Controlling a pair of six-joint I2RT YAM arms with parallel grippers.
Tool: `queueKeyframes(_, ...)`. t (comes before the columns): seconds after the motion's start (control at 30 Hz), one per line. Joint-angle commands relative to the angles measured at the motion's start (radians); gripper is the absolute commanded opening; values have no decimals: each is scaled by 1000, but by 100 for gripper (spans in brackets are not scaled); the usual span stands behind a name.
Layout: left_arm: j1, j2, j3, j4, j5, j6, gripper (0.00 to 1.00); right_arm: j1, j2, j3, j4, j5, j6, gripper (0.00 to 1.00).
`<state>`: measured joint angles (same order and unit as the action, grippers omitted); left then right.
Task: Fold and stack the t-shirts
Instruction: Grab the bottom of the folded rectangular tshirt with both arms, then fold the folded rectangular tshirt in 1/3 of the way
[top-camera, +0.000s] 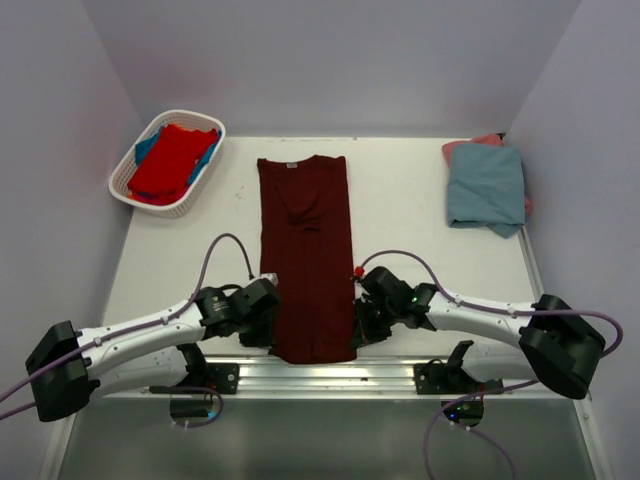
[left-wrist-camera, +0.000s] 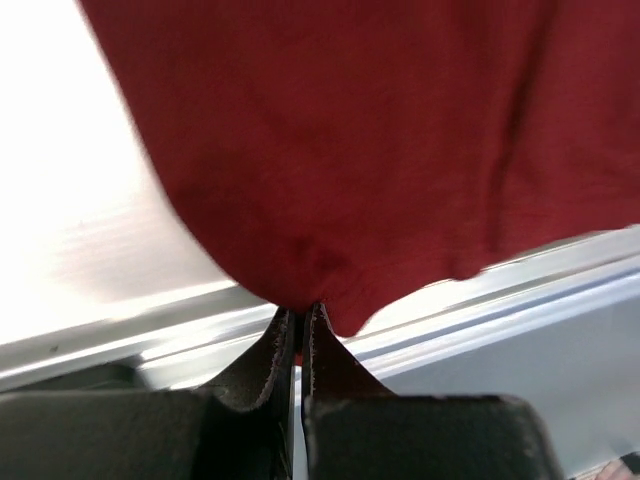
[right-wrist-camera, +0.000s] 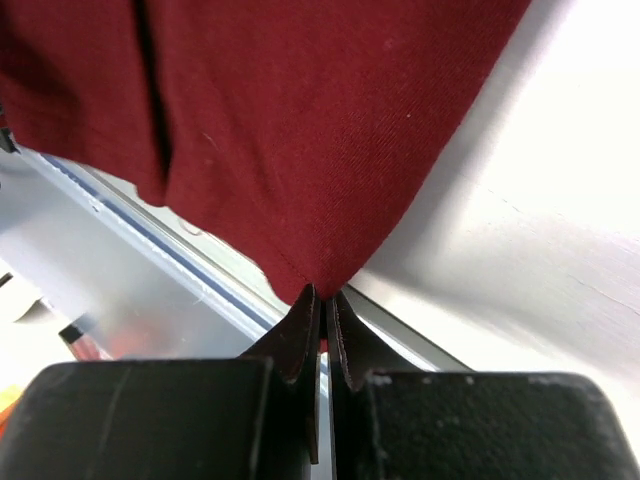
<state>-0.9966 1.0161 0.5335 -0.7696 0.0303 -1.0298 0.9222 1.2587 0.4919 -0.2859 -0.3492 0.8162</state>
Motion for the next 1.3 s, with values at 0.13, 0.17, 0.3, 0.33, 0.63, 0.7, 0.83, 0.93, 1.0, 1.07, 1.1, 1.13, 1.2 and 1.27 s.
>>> queueKeyframes(0.13, -7, -51, 60, 154, -151, 10, 0, 3, -67, 152, -119, 128, -84, 0)
queueKeyframes(0.17, -7, -42, 63, 153, -185, 13, 0, 1, -61, 168, -130, 147, -100, 0)
queueKeyframes(0.3, -7, -17, 86, 156, -289, 42, 0, 0, -21, 229, -160, 261, -127, 0)
queueKeyframes(0.33, -7, -14, 85, 168, -312, 50, 0, -3, -9, 247, -160, 279, -130, 0)
queueKeyframes(0.63, 16, 25, 49, 439, -536, 142, 0, -106, 143, 346, -108, 369, -224, 0)
queueKeyframes(0.7, 38, 44, 30, 510, -544, 183, 0, -138, 162, 369, -95, 380, -241, 0)
queueKeyframes(0.83, 93, 107, 20, 648, -540, 240, 0, -187, 212, 441, -76, 394, -279, 0)
queueKeyframes(0.93, 147, 144, 23, 705, -535, 284, 0, -224, 244, 496, -72, 397, -311, 0)
queueKeyframes(1.0, 188, 148, 29, 728, -530, 319, 0, -250, 258, 525, -73, 398, -325, 0)
queueKeyframes(1.07, 226, 162, 42, 750, -536, 338, 0, -269, 295, 571, -70, 397, -341, 0)
queueKeyframes(1.1, 236, 170, 52, 753, -537, 355, 0, -288, 310, 603, -68, 383, -345, 0)
queueKeyframes(1.13, 252, 185, 60, 789, -537, 365, 0, -299, 326, 617, -64, 377, -350, 0)
queueKeyframes(1.2, 269, 208, 72, 806, -532, 387, 0, -325, 381, 648, -56, 365, -354, 0)
queueKeyframes(1.27, 300, 245, 98, 823, -520, 398, 0, -345, 418, 697, -55, 352, -357, 0)
